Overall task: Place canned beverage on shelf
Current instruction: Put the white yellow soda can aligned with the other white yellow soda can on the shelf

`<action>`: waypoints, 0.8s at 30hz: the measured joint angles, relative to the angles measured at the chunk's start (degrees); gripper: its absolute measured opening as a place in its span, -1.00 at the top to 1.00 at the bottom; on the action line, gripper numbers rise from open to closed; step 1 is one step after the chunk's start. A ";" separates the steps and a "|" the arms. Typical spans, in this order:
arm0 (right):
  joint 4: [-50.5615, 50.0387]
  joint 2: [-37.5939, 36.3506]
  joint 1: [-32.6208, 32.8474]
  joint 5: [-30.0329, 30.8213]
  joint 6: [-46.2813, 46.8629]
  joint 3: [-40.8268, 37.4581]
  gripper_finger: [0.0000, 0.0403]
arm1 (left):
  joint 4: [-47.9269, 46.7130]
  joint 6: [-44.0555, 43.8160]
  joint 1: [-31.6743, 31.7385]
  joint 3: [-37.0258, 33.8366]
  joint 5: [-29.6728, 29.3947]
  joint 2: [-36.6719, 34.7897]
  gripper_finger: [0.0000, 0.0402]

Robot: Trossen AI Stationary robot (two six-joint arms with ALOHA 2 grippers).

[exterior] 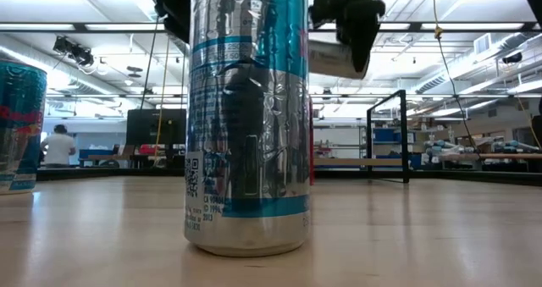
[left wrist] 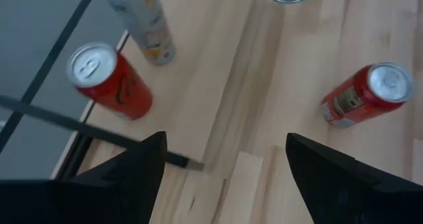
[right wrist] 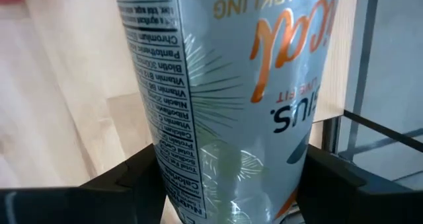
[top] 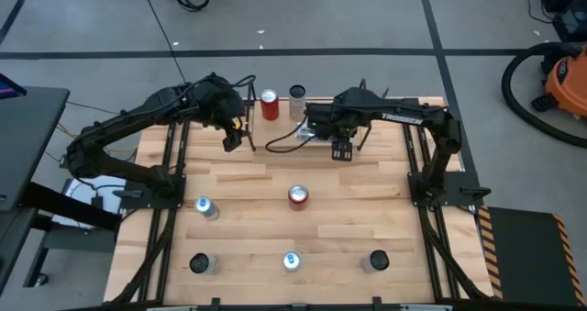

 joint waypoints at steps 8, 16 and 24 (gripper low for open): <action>0.02 -0.65 1.47 -4.14 -0.04 0.00 -0.32 | 4.63 0.16 -2.03 0.06 5.82 4.12 -0.55; 0.05 -0.62 1.98 -4.05 -0.68 0.00 -0.32 | 6.87 0.07 -3.51 0.04 6.79 9.63 -0.55; 0.10 -0.62 1.87 -3.85 -2.56 0.00 -0.32 | 5.75 -3.13 -3.47 0.02 6.31 9.71 -0.55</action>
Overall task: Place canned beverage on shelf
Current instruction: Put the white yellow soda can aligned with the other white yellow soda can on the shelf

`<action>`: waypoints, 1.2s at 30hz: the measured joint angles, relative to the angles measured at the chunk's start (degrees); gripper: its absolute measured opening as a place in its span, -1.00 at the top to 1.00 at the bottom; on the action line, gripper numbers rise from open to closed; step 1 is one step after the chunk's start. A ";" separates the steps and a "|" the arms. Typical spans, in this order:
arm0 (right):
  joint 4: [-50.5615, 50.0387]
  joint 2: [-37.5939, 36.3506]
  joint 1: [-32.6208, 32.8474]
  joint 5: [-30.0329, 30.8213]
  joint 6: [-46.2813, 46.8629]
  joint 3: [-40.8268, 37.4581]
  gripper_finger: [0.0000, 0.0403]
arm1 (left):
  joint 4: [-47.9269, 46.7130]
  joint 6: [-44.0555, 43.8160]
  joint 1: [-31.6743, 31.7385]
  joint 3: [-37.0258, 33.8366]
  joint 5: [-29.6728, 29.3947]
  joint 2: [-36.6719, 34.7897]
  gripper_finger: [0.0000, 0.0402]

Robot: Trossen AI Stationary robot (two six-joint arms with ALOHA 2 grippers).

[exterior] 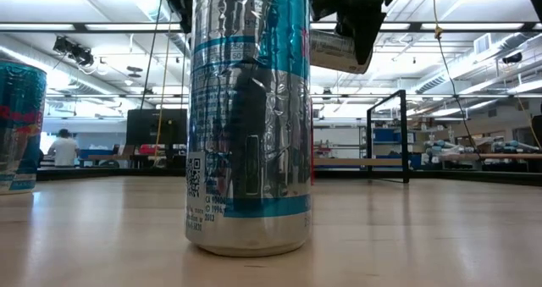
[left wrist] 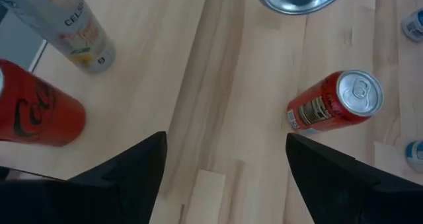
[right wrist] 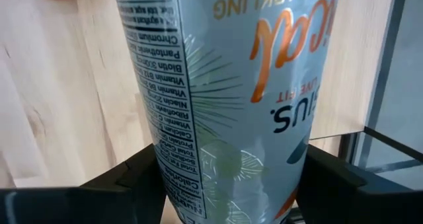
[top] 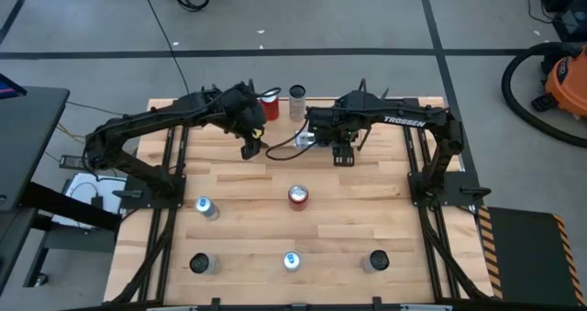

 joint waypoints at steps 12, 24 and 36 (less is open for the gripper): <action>-0.01 0.00 0.00 0.04 -2.42 0.00 -0.32 | 2.13 -0.84 -0.33 0.00 -0.03 0.00 -0.55; -0.01 0.00 0.00 0.02 -2.60 0.00 -0.32 | 12.67 2.17 -0.11 0.00 -8.11 -0.02 -0.55; -0.01 0.00 -0.07 -0.02 -3.94 0.00 -0.32 | 12.29 -4.30 0.20 0.00 -7.96 -0.06 -0.57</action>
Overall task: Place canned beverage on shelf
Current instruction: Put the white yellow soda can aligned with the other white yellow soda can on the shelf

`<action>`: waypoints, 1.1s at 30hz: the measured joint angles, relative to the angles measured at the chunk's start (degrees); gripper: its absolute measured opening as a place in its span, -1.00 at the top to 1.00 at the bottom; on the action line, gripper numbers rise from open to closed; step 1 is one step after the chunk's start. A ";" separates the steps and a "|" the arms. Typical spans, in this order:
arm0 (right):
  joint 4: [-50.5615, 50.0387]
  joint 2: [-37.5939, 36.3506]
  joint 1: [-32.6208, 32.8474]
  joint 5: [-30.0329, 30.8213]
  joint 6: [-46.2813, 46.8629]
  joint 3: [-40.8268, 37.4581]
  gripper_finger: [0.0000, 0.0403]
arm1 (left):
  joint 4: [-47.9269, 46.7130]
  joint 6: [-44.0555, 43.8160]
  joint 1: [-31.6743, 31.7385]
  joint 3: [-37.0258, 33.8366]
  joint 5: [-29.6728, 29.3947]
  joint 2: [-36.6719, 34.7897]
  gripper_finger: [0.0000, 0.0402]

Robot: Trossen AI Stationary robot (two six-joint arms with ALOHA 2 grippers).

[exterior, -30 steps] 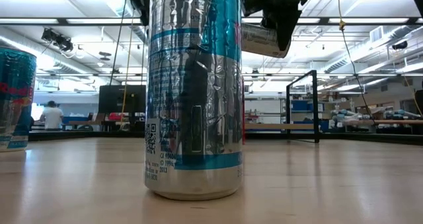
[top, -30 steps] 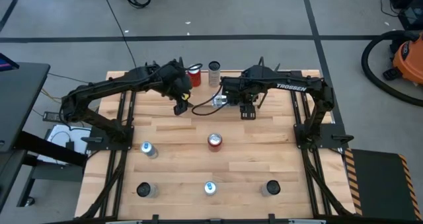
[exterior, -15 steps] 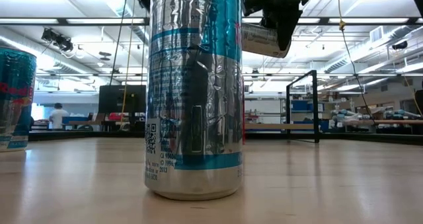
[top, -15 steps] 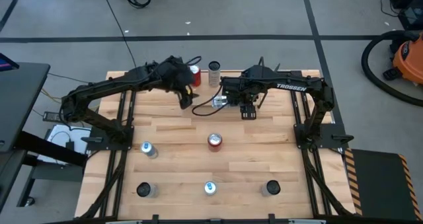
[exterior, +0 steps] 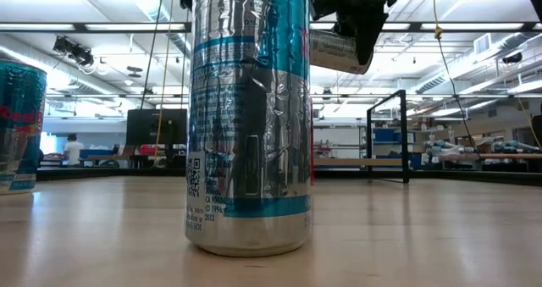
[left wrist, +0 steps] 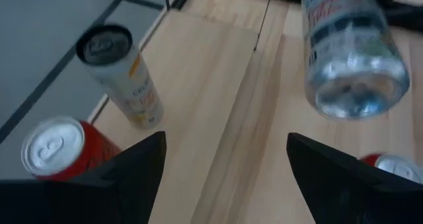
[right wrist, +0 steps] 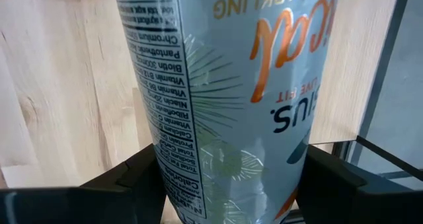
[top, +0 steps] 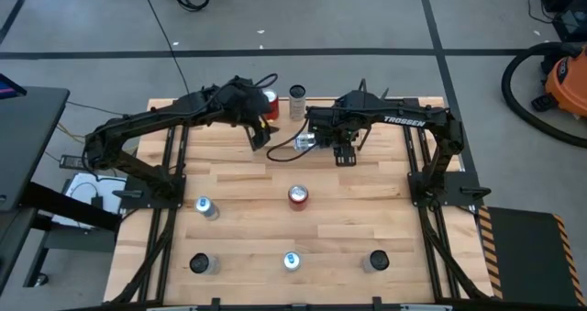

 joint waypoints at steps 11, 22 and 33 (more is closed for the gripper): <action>0.11 0.02 0.00 -0.19 1.30 0.00 -0.32 | 4.42 0.39 0.55 0.00 -3.26 0.47 -0.57; 0.17 0.04 -0.62 -0.31 -0.04 0.00 -0.32 | 8.84 6.28 1.61 0.00 7.64 1.50 -0.57; -0.02 0.04 -1.60 -0.77 0.84 0.00 -0.32 | 10.86 6.50 6.43 0.02 22.68 8.14 -0.58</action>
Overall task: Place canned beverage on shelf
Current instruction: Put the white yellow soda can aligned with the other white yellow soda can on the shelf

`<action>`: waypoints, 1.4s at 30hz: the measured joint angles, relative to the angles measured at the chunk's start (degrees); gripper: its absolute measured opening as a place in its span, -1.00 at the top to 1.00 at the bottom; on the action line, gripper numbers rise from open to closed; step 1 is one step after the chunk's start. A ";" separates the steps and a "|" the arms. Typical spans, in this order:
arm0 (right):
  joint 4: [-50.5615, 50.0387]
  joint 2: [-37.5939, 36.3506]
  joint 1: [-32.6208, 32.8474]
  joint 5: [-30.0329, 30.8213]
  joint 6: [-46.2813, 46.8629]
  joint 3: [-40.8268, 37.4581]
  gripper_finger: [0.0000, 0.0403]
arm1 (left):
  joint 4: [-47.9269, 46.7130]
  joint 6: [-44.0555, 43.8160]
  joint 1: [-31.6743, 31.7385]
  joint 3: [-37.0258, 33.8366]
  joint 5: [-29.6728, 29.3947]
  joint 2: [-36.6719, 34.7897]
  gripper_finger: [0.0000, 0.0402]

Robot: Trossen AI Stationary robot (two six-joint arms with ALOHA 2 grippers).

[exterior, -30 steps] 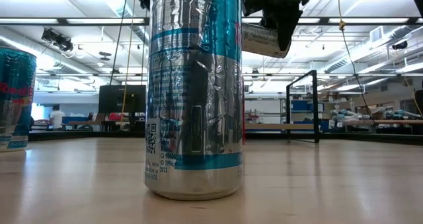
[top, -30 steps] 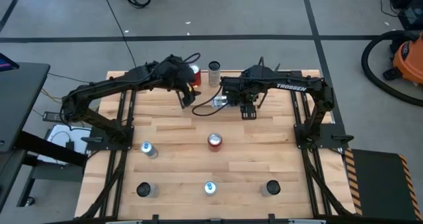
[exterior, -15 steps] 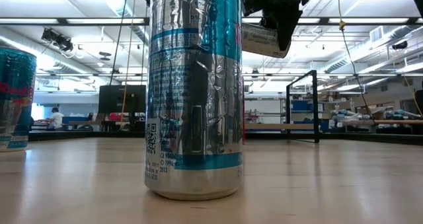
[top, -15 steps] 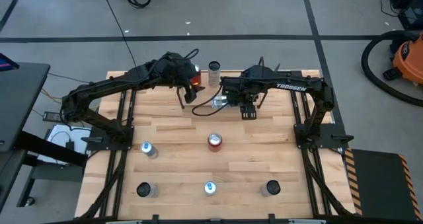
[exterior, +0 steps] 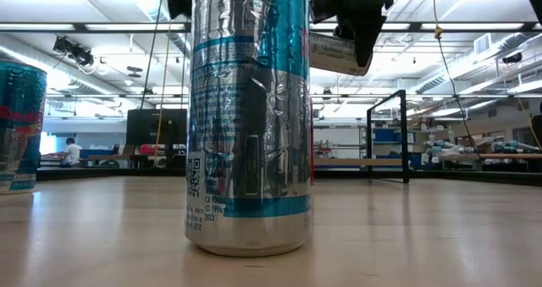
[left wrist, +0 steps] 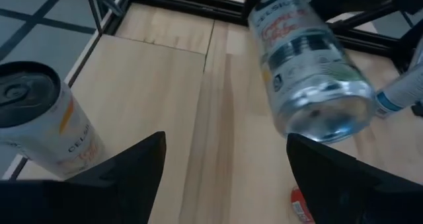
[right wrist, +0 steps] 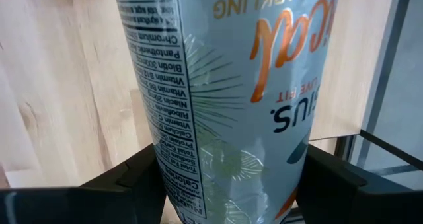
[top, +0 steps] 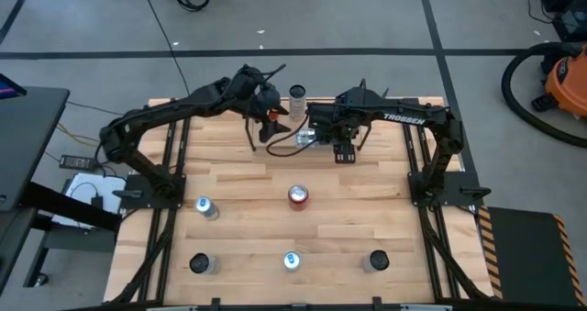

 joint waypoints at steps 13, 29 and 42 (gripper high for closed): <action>0.02 0.00 -0.04 -2.03 -0.39 0.00 -0.32 | 0.07 -6.62 -1.18 -0.02 0.33 0.38 -0.57; 0.02 0.00 0.11 -2.86 -0.58 0.00 -0.32 | 7.89 -6.88 -2.37 0.00 -3.06 0.26 -0.57; -0.21 0.00 -0.20 -7.06 -0.73 -0.02 -0.33 | 4.95 -3.69 -4.62 0.00 0.16 -0.03 -0.57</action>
